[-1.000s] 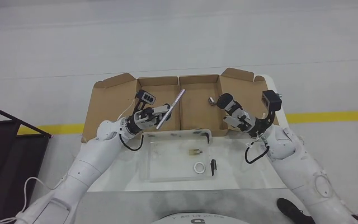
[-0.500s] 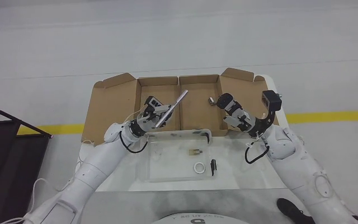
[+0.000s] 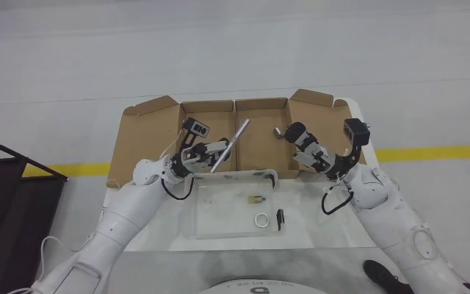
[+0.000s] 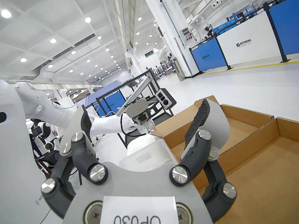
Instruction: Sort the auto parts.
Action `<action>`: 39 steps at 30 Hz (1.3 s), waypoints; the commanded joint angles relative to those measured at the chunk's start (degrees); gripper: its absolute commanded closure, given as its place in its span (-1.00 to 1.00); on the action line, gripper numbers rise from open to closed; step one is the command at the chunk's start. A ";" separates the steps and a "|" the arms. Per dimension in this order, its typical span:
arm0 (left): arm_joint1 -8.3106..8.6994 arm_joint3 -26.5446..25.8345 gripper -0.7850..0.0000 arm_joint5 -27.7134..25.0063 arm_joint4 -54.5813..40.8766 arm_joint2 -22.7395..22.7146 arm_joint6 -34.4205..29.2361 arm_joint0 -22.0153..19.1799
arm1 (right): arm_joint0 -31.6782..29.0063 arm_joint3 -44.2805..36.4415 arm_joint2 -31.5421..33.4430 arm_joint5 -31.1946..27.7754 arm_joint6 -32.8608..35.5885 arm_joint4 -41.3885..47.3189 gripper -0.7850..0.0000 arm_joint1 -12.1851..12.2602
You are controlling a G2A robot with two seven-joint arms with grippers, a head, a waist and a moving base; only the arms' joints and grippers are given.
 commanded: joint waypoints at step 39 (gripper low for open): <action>-1.30 -4.66 1.00 4.14 8.30 -4.59 4.68 4.13 | 16.77 7.72 -17.93 8.77 16.56 23.74 0.02 -4.24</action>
